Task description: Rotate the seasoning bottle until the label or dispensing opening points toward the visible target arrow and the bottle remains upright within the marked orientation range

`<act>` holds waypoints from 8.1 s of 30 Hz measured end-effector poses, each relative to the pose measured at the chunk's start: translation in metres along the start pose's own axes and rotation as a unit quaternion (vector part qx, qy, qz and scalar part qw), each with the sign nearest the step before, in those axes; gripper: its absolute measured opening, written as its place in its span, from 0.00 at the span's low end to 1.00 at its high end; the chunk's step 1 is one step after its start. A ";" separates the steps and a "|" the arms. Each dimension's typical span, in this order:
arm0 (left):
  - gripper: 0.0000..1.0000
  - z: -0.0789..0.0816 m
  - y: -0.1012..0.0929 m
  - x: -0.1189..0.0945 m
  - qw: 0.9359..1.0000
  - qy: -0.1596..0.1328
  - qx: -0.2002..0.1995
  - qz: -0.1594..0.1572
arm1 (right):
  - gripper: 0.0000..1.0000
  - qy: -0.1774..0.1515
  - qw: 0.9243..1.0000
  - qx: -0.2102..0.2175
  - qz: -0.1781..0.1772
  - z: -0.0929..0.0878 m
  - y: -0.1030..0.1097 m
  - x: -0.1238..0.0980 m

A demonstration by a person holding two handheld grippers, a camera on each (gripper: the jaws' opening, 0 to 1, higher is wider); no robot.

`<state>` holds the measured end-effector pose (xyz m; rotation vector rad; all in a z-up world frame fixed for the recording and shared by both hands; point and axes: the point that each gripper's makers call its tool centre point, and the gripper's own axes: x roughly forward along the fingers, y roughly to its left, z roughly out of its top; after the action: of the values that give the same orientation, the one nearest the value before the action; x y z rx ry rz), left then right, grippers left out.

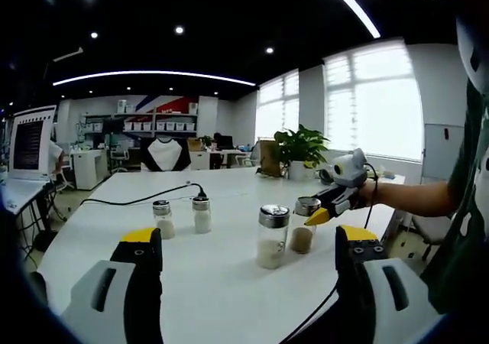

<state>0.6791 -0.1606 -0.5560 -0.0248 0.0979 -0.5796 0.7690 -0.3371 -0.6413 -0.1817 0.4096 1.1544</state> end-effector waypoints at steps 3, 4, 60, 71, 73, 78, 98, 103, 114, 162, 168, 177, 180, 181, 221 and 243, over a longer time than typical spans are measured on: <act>0.99 -0.001 0.002 -0.001 1.000 0.000 -0.003 0.003 | 0.40 0.000 1.000 -0.003 -0.003 0.000 0.000 0.000; 0.99 -0.001 0.003 -0.002 1.000 0.000 -0.004 0.005 | 0.40 0.000 1.000 -0.004 -0.004 0.000 0.000 0.000; 0.99 -0.007 0.005 0.001 1.000 0.000 -0.012 0.007 | 0.39 -0.020 0.973 0.063 -0.219 -0.002 -0.012 -0.001; 0.99 -0.007 0.006 0.003 1.000 0.002 -0.013 0.006 | 0.39 -0.019 0.950 0.101 -0.295 -0.004 -0.017 -0.004; 0.99 -0.007 0.005 0.003 1.000 0.003 -0.011 0.004 | 0.39 -0.024 0.945 0.103 -0.309 -0.005 -0.018 -0.004; 0.99 -0.005 0.005 0.002 1.000 0.001 -0.011 0.005 | 0.39 -0.023 0.934 0.113 -0.339 -0.005 -0.018 -0.006; 0.99 -0.007 0.005 0.001 1.000 0.003 -0.010 0.004 | 0.39 -0.048 0.900 0.133 -0.413 -0.004 -0.023 -0.006; 0.99 -0.005 0.008 0.000 1.000 0.000 -0.011 0.008 | 0.39 -0.048 0.897 0.134 -0.417 -0.004 -0.023 -0.006; 0.99 -0.006 0.010 -0.001 1.000 0.000 -0.014 0.010 | 0.40 -0.048 0.896 0.134 -0.420 -0.004 -0.023 -0.006; 0.98 -0.008 0.008 -0.002 0.999 -0.014 -0.032 0.005 | 0.66 -0.077 0.872 0.144 -0.461 -0.001 0.002 -0.097; 0.98 -0.009 0.011 -0.002 0.999 -0.017 -0.032 0.007 | 0.66 -0.074 0.876 0.102 -0.466 -0.003 0.008 -0.103; 0.98 -0.005 0.013 0.000 0.999 -0.034 -0.036 0.006 | 0.67 -0.075 0.875 0.123 -0.463 -0.014 0.006 -0.107; 0.98 -0.004 0.012 0.001 0.998 -0.037 -0.042 0.003 | 0.67 -0.067 0.875 0.128 -0.461 -0.018 0.007 -0.105; 0.98 -0.004 0.012 0.002 0.999 -0.035 -0.041 0.003 | 0.68 -0.068 0.876 0.130 -0.459 -0.017 0.008 -0.105; 0.88 0.007 0.057 0.132 0.998 -0.042 -0.040 -0.034 | 0.87 -0.049 0.899 0.137 -0.413 -0.033 0.008 -0.086; 0.80 -0.046 0.101 0.231 0.999 0.012 -0.035 0.006 | 0.87 -0.048 0.901 0.148 -0.406 -0.037 0.015 -0.097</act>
<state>0.9217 -0.2029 -0.6267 -0.0857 0.1421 -0.5653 0.7144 -0.4260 -0.6352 -0.0162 0.3618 0.2666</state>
